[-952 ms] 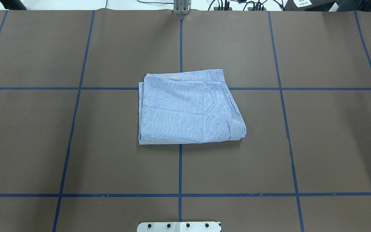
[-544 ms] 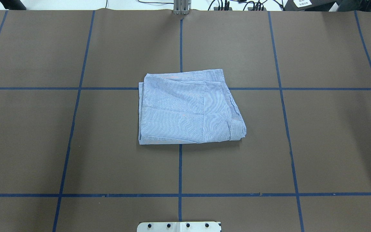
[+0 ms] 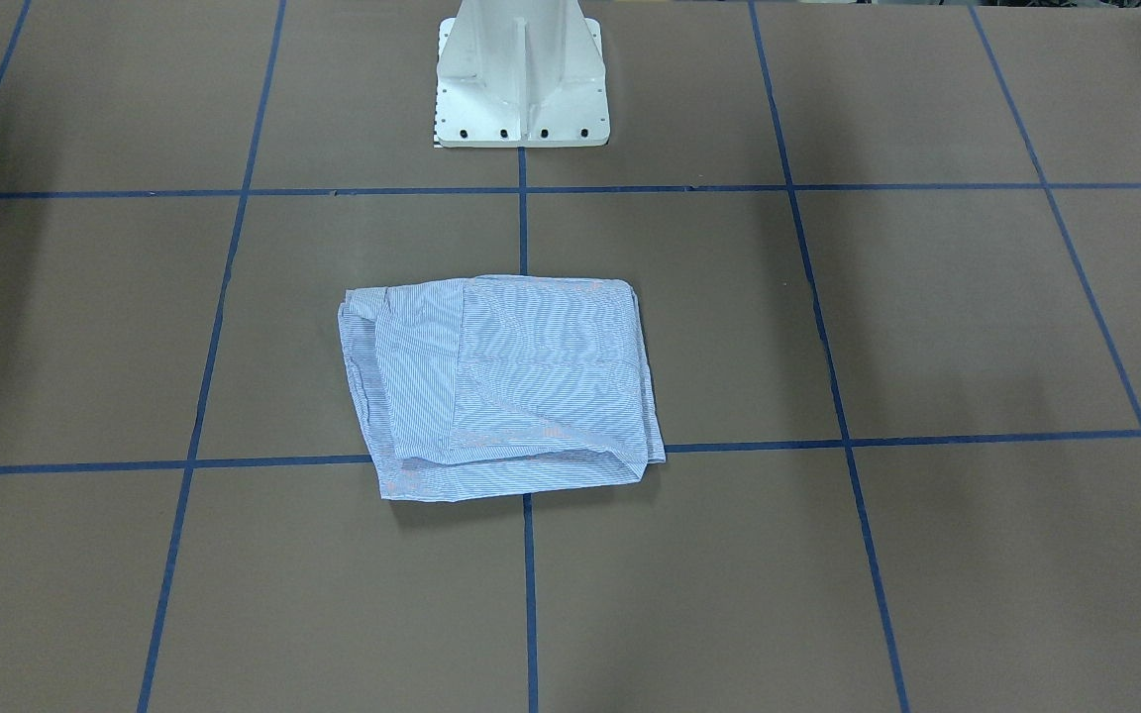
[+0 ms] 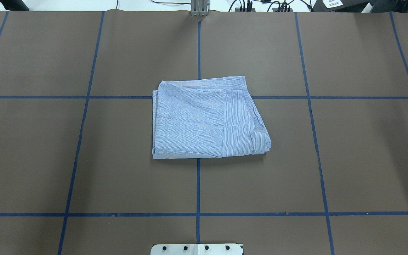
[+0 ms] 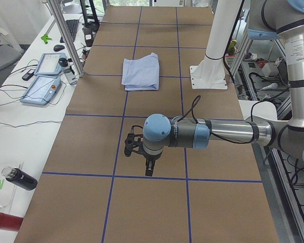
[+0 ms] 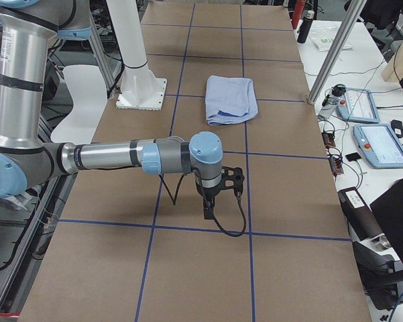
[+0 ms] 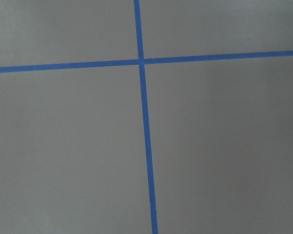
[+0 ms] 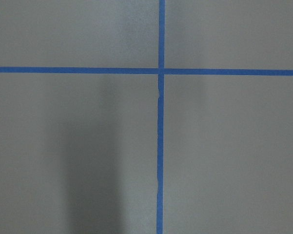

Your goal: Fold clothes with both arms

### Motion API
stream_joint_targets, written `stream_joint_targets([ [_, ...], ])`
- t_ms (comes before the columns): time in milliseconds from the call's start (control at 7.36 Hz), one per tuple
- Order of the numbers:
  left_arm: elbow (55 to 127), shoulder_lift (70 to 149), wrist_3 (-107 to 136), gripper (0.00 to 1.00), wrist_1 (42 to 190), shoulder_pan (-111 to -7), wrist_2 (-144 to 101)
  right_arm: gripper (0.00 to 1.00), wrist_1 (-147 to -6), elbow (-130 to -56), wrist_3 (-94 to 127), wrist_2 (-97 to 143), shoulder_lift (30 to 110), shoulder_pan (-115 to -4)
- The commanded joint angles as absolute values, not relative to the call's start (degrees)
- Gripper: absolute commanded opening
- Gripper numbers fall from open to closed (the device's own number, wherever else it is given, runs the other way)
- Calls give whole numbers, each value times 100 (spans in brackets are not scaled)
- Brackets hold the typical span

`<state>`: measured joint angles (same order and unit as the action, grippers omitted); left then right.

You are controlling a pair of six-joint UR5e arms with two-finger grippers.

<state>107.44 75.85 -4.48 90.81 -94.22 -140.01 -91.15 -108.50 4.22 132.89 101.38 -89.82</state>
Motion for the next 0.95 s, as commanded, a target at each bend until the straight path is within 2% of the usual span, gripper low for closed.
stream_joint_targets([
  [0,10723,7576,-448,100,9079,-9422,-14001,100,-9114,-10854,422,13289,10142,-8982],
  [816,10758,7479,-448,100,9097,-9422,-14001,100,-9114,-10863,431,13289,10143,-8982],
])
